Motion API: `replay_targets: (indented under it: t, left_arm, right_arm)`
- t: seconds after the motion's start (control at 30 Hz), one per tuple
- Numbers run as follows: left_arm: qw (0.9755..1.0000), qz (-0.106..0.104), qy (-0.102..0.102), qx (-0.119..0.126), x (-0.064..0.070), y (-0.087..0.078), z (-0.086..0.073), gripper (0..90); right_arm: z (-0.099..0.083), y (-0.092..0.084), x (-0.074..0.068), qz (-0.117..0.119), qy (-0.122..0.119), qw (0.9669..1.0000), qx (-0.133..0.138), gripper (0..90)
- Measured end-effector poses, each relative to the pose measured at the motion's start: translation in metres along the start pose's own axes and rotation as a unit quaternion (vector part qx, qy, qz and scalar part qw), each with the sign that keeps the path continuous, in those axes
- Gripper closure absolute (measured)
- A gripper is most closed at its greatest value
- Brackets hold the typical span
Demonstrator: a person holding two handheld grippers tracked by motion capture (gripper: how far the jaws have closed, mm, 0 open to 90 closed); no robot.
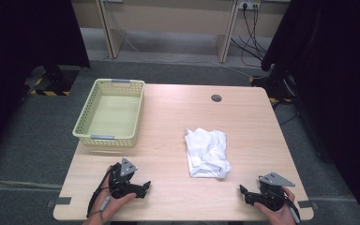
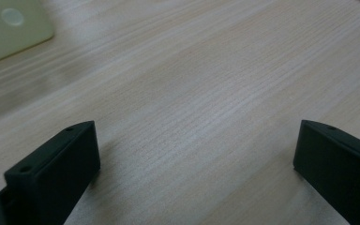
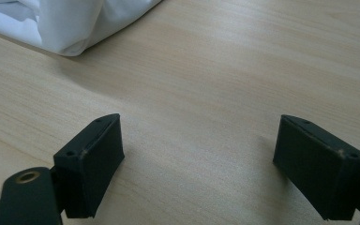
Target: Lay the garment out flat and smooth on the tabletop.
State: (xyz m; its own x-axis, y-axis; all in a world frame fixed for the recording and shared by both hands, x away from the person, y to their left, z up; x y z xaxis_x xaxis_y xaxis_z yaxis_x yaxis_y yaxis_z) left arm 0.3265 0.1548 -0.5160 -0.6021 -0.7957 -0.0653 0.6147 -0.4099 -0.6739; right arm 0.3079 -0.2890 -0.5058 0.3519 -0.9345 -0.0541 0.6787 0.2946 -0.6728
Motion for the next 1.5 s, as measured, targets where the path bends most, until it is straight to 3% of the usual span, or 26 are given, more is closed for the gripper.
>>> replay_targets:
  t: [0.77, 1.0, 1.2, 1.5]
  left_arm:
    - [1.0000, 0.000, 0.000, 0.000, 0.000, 0.000, 0.000, 0.0]
    - [1.0000, 0.000, 0.000, 0.000, 0.000, 0.000, 0.000, 0.0]
    - [1.0000, 0.000, 0.000, 0.000, 0.000, 0.000, 0.000, 0.0]
    - [1.0000, 0.000, 0.000, 0.000, 0.000, 0.000, 0.000, 0.0]
  right_arm:
    - [0.002, 0.002, -0.002, 0.000, 0.003, 1.0000, -0.008, 13.9]
    - [0.006, 0.000, -0.004, 0.018, 0.027, 0.9995, -0.007, 15.9]
    - [0.013, -0.002, -0.011, 0.018, 0.012, 0.9998, 0.002, 16.2]
    - [0.030, -0.004, -0.027, 0.037, -0.008, 0.9992, 0.013, 17.0]
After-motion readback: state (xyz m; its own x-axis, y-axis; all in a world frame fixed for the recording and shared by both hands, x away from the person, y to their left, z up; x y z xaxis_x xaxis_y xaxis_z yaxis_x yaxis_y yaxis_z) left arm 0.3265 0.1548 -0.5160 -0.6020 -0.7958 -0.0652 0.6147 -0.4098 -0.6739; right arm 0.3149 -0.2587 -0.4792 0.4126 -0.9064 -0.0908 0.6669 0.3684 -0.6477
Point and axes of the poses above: each handheld gripper's, and its own axes: y roughly forward along the jaws, z roughly out of its top, x roughly to its right, the point moved 3 cm from there along y, roughly forward along the jaws, and after that the axes turned 6 degrees about y, right-handed, at the moved point
